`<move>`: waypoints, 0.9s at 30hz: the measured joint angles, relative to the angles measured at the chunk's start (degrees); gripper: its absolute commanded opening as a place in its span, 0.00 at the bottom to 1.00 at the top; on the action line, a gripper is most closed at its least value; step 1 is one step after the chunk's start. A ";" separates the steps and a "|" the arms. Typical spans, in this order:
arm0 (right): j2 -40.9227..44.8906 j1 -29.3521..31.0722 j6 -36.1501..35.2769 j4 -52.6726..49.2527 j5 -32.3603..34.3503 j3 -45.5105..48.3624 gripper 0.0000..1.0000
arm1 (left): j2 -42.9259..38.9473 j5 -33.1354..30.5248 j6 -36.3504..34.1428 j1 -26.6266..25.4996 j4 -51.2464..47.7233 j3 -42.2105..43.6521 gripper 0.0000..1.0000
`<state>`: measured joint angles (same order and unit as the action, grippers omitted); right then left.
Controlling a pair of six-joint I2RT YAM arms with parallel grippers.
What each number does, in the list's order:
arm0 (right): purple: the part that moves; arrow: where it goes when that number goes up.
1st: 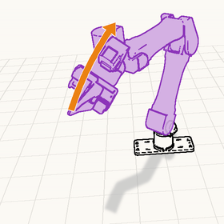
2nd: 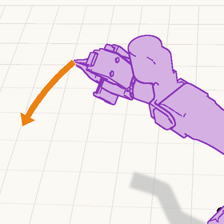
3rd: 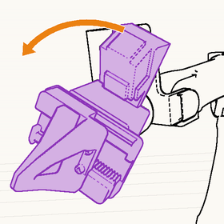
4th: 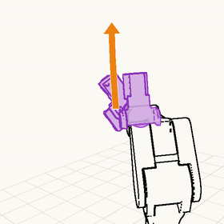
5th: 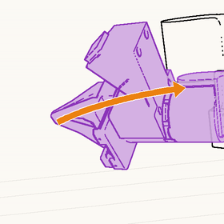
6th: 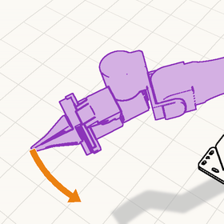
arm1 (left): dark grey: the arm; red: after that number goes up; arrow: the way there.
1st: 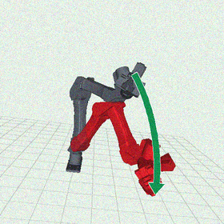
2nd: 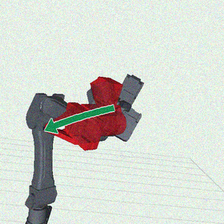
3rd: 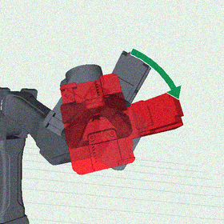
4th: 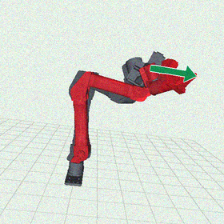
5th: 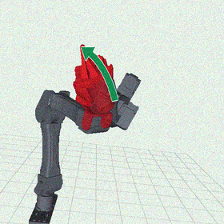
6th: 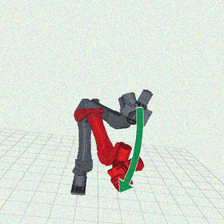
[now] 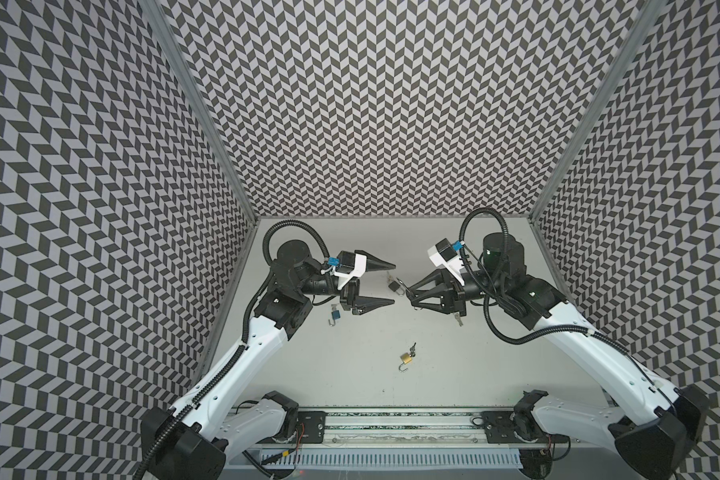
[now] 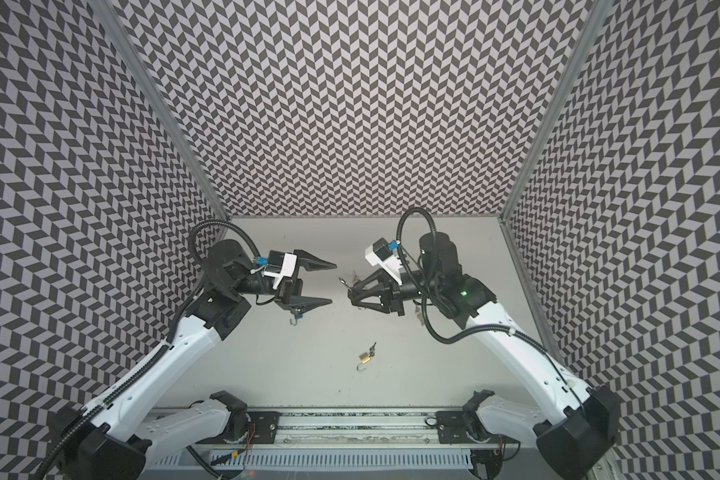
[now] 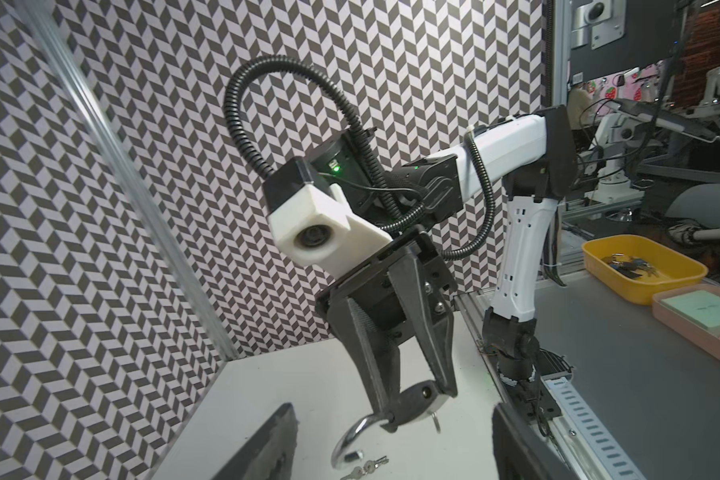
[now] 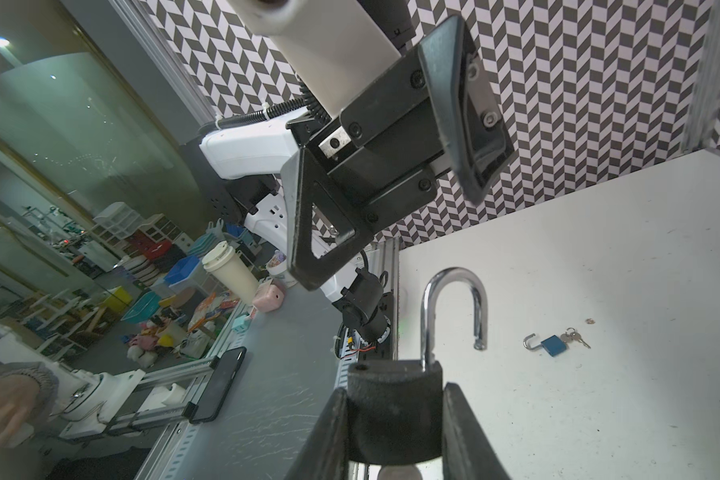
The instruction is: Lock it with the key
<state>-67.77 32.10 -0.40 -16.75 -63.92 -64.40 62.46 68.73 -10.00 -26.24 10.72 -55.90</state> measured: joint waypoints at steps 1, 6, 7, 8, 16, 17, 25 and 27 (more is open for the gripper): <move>-0.22 0.13 0.07 0.02 -0.26 -0.07 0.00 | 0.28 0.17 -0.07 -0.33 -0.20 0.00 0.64; -1.38 0.83 0.63 0.07 -1.11 -0.31 0.00 | 1.42 0.81 -0.50 -1.16 -1.11 0.00 0.54; -1.68 0.94 0.68 0.07 -1.22 -0.48 0.00 | 1.55 1.03 -0.63 -1.27 -1.55 0.00 0.51; -1.88 1.01 0.72 0.07 -1.27 -0.61 0.00 | 1.64 1.11 -0.87 -1.44 -1.77 -0.02 0.48; -2.12 1.18 0.87 0.11 -1.64 -0.92 0.00 | 1.75 1.53 -1.88 -1.81 -3.23 -0.04 0.32; -2.12 1.18 0.90 0.11 -1.70 -0.92 0.00 | 1.79 1.57 -2.05 -1.81 -3.30 -0.04 0.30; -2.08 1.40 0.90 0.37 -2.16 -0.92 0.00 | 2.27 1.40 -2.38 -1.75 -4.17 -0.07 0.09; -2.01 1.53 0.85 0.37 -2.23 -0.92 0.00 | 2.25 1.49 -2.40 -1.75 -4.31 -0.09 0.03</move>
<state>-69.78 33.63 0.45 -16.38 -66.15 -65.32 64.71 70.22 -12.40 -27.99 6.42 -55.99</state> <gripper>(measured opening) 0.312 0.081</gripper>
